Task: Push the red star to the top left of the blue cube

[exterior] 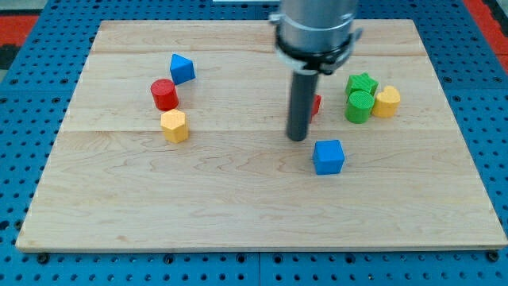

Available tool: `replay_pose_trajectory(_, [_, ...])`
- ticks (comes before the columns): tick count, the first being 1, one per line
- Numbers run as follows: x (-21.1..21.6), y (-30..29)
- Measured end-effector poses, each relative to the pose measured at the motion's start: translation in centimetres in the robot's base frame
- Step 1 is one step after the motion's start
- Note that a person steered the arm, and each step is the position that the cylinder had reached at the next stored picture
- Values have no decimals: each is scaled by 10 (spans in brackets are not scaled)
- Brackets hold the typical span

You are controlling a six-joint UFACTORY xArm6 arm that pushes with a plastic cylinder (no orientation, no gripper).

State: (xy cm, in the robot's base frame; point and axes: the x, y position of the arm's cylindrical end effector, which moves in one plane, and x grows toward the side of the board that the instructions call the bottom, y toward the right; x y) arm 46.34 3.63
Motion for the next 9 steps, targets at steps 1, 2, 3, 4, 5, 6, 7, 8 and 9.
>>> replay_pose_trajectory(1, [47, -93])
replay_pose_trajectory(2, [31, -181])
replay_pose_trajectory(3, [-33, -177])
replay_pose_trajectory(4, [-29, -136])
replay_pose_trajectory(5, [-48, -123])
replay_pose_trajectory(6, [-77, -89])
replay_pose_trajectory(7, [-111, -33])
replay_pose_trajectory(8, [-112, 7])
replay_pose_trajectory(9, [-104, 18])
